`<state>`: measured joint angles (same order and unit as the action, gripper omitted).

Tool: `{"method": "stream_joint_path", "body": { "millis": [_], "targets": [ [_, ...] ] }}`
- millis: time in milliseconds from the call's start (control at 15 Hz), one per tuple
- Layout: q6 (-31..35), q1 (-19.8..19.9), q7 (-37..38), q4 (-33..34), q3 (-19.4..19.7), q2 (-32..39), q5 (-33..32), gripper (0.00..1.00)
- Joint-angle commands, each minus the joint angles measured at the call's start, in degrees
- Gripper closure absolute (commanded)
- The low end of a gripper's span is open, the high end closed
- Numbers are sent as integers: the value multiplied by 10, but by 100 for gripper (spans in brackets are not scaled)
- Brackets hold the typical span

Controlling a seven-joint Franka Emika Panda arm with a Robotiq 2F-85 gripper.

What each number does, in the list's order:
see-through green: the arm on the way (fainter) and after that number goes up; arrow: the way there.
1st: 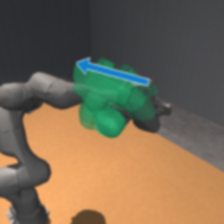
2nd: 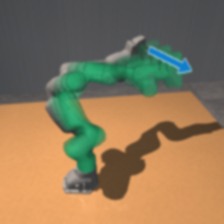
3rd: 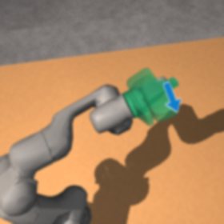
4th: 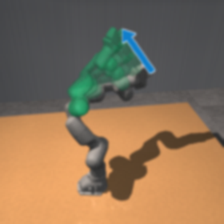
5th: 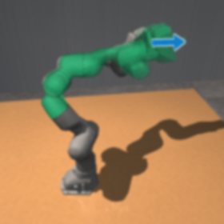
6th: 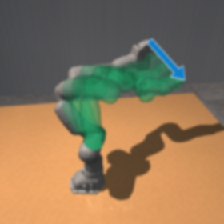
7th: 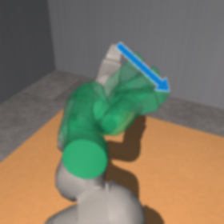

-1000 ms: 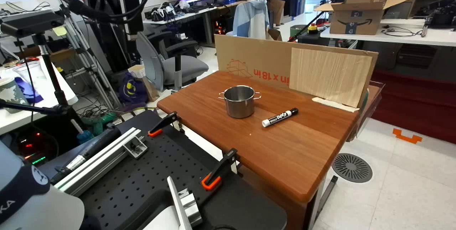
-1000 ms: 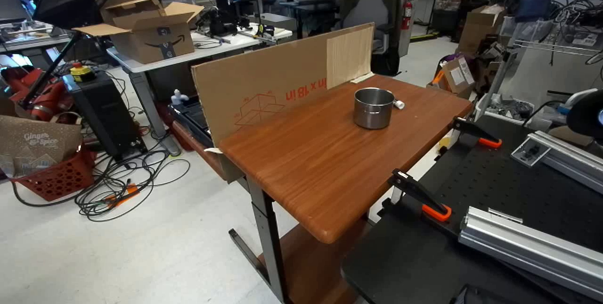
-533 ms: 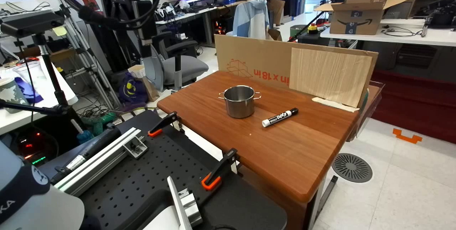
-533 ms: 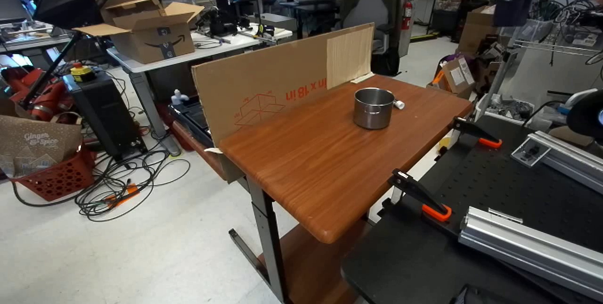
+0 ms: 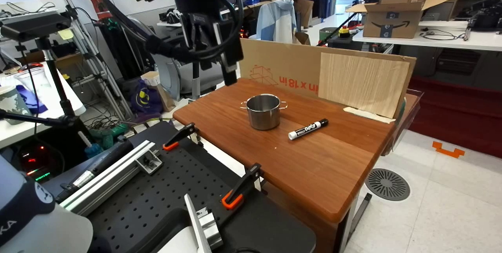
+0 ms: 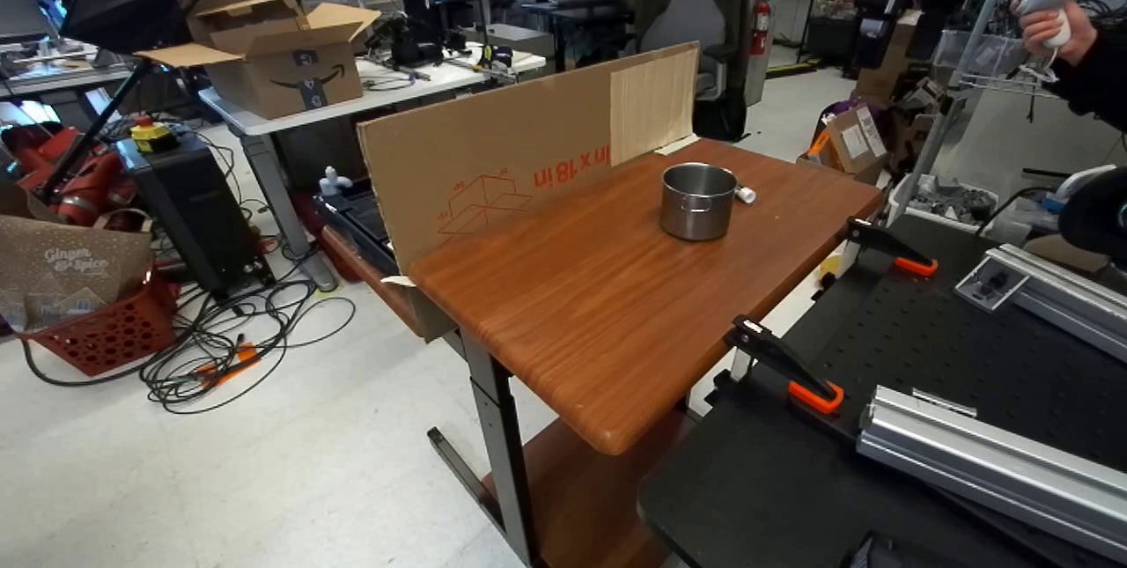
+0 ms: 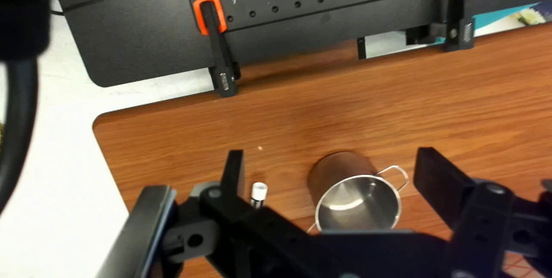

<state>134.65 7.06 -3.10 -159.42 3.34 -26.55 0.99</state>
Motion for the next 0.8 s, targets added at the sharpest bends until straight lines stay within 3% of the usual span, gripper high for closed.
{"method": "stream_joint_path", "body": {
  "millis": [0, 267, 733],
  "targets": [
    [69, 31, 15, 29, 27, 83, -21, 0],
    [119, 56, 30, 86, 52, 188, -21, 0],
    [128, 45, 89, 246, 66, 377, -14, 0]
  ]
}}
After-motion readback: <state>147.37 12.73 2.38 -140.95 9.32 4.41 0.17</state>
